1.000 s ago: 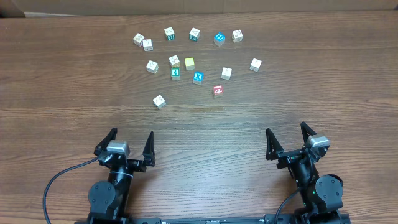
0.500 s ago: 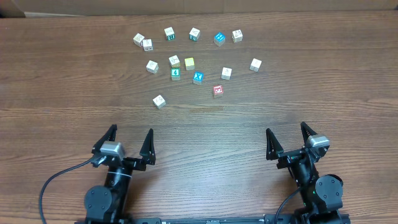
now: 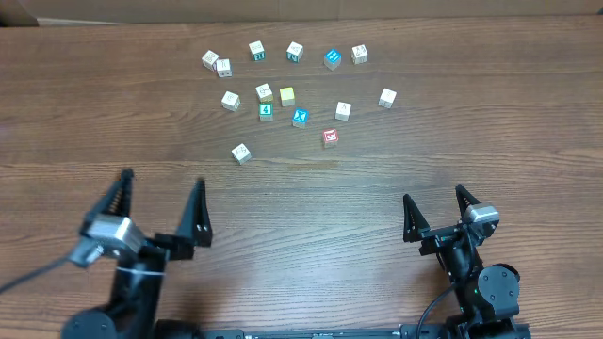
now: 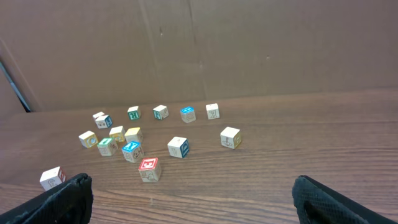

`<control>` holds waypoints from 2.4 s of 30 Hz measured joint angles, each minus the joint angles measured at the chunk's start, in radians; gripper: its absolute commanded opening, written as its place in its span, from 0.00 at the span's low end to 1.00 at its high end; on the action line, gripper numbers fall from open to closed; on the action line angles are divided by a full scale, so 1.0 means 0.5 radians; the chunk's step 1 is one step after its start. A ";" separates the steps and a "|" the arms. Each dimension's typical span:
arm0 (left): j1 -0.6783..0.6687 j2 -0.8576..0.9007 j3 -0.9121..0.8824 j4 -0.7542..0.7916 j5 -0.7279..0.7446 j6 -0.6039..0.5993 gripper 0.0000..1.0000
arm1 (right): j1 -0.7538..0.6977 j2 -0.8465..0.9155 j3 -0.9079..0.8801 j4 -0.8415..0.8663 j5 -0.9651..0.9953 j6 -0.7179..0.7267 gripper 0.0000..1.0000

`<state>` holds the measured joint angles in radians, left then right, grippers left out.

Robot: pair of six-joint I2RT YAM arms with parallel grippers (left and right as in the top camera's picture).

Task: Form a horizontal line
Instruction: 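Raise the left arm and reach toward the lower-left white block, then lower the left gripper and grasp the white block with letter T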

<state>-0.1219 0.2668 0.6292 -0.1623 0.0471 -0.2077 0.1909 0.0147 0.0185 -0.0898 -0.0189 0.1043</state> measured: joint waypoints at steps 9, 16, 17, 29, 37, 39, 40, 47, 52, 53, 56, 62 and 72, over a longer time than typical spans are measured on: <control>0.000 1.077 1.393 -0.706 0.082 0.043 1.00 | -0.001 -0.008 0.000 0.002 -0.001 0.001 1.00; 0.000 1.962 2.591 -1.426 0.125 0.168 1.00 | -0.001 -0.008 0.000 0.001 -0.002 0.002 1.00; 0.000 2.074 2.739 -1.492 0.126 0.179 1.00 | -0.001 -0.008 0.000 -0.001 -0.002 0.000 1.00; 0.000 2.863 3.549 -1.828 0.140 0.274 1.00 | -0.001 -0.008 0.000 0.000 -0.001 0.000 1.00; 0.000 3.050 3.549 -2.065 0.138 0.325 0.29 | -0.001 -0.008 0.000 0.000 -0.001 0.001 1.00; 0.000 3.081 3.550 -2.149 0.128 0.364 0.04 | -0.001 -0.008 0.000 -0.001 -0.001 0.001 1.00; 0.000 3.096 3.556 -2.197 0.117 0.374 0.04 | -0.001 -0.008 0.000 0.000 -0.002 0.000 1.00; 0.000 3.302 3.564 -2.685 0.086 0.416 0.04 | -0.001 -0.008 0.000 0.000 -0.002 0.000 1.00; 0.000 3.509 3.564 -3.022 0.078 0.407 0.04 | -0.001 -0.008 0.000 -0.002 -0.002 0.000 1.00; 0.000 3.552 3.564 -3.045 0.078 0.406 0.04 | -0.002 -0.008 0.000 0.000 -0.002 0.000 1.00; 0.000 3.650 3.513 -3.044 0.077 0.359 0.04 | -0.001 -0.008 0.000 0.000 -0.002 0.000 1.00; 0.000 3.743 3.271 -3.045 0.078 0.251 0.29 | -0.001 -0.008 0.000 0.000 -0.002 0.001 1.00; 0.000 3.749 2.851 -2.909 0.070 0.205 0.54 | -0.001 -0.008 0.000 0.000 -0.002 0.001 1.00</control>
<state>-0.1219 2.1414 2.0548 -1.6169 0.0822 -0.1051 0.1905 0.0109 0.0185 -0.0898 -0.0196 0.1047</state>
